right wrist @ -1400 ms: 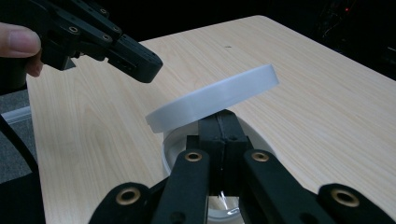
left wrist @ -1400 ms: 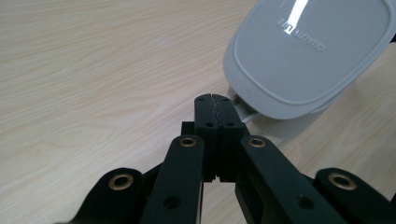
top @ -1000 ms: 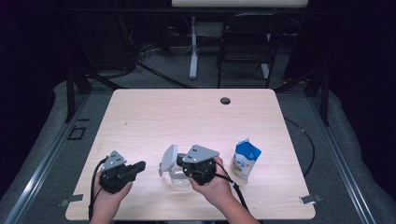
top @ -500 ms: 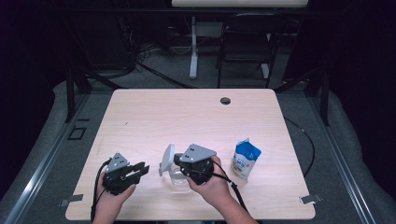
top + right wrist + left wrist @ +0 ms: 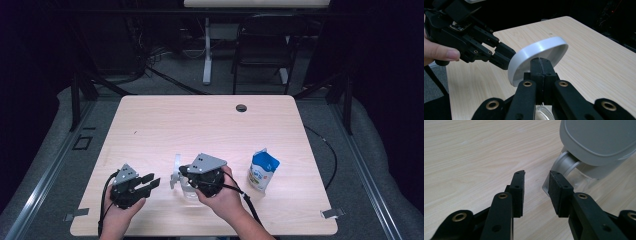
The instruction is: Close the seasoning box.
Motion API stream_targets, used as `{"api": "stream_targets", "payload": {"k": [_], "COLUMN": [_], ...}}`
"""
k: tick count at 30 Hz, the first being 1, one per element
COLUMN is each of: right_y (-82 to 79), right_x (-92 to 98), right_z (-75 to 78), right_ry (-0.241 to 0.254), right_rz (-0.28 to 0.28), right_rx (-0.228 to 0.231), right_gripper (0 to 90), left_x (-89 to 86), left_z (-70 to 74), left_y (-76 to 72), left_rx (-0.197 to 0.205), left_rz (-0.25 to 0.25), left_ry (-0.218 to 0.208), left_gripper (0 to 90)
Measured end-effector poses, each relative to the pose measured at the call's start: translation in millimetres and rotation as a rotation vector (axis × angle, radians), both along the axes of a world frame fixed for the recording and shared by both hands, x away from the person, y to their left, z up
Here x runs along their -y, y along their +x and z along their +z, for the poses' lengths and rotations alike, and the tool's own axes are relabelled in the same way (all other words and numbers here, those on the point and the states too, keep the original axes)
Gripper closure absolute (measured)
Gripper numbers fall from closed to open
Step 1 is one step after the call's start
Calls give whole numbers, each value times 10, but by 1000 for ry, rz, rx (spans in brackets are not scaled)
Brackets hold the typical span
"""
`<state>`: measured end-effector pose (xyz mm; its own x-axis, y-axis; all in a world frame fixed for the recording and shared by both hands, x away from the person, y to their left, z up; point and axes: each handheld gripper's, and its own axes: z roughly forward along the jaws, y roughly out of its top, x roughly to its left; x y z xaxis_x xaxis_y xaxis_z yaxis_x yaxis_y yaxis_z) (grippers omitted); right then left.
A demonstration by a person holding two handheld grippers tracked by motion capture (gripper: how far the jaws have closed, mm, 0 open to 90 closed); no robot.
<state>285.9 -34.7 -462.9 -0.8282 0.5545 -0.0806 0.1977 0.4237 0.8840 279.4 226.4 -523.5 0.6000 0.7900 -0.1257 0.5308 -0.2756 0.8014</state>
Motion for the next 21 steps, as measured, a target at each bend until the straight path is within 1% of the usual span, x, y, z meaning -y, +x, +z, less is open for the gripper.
{"api": "stream_targets", "payload": {"k": [3,6,8,10,11,14,15,18,20,21], "right_y": [-5,-7,-13,-16,-24,-48,-56,-83,-106,-119], "right_x": [-16,-20,0,12,40,89,109,180,234,262], "right_z": [7,6,-1,-5,-17,-33,-38,-66,-82,-87], "right_ry": [1,-1,1,0,-1,-7,-10,-8,-3,-4], "right_rz": [5,5,-2,-6,-14,-33,-37,-71,-92,-99], "right_rx": [5,8,9,9,8,11,9,10,8,8], "right_gripper": [900,900,900,897,883,840,818,765,724,705], "left_x": [-12,-19,-22,-31,-34,-40,-40,-44,-47,-56], "left_z": [0,-3,-2,5,8,16,27,38,32,39], "left_y": [5,12,15,17,19,22,20,18,18,15], "left_rx": [-5,-1,-1,-4,0,-9,-5,-1,8,-3], "left_rz": [1,4,13,9,15,13,10,3,7,4], "left_ry": [1,3,1,7,3,-3,7,13,-6,-5], "left_gripper": [664,659,650,647,639,643,643,639,632,627]}}
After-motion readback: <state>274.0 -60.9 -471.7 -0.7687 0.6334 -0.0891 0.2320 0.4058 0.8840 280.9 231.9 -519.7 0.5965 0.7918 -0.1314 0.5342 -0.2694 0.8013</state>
